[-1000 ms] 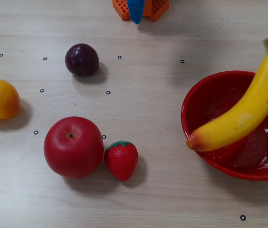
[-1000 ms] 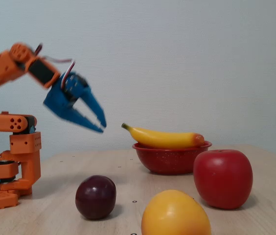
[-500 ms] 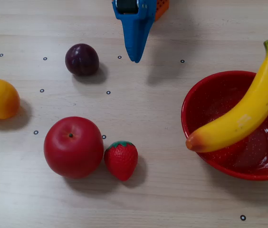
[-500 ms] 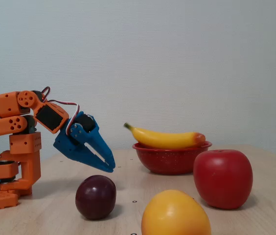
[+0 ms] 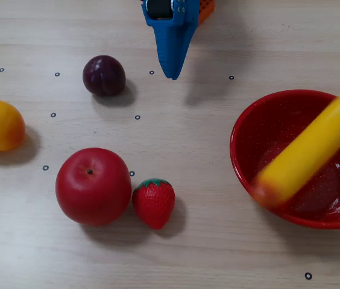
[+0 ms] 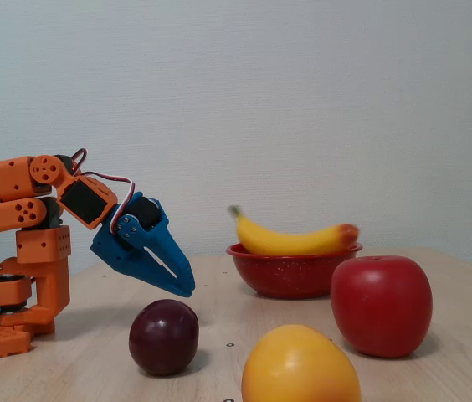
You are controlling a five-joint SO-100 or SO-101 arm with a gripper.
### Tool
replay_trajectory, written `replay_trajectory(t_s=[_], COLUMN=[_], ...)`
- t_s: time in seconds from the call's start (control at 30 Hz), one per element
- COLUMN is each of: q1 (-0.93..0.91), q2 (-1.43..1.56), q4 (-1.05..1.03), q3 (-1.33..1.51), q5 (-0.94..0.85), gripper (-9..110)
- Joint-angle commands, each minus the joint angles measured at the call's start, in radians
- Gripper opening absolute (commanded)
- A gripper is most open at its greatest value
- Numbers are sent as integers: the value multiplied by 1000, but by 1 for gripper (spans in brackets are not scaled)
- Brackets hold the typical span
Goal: Put the banana in the red bowl.
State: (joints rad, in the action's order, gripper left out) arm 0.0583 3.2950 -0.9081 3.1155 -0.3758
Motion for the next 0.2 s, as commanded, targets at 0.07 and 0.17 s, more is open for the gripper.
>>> replay_trajectory(t_s=[0.07,0.17], q1=[11,11], q2=[14,14], q4=[-5,-5], q3=[-49,-49], q5=[-12,-12], gripper=[0,0])
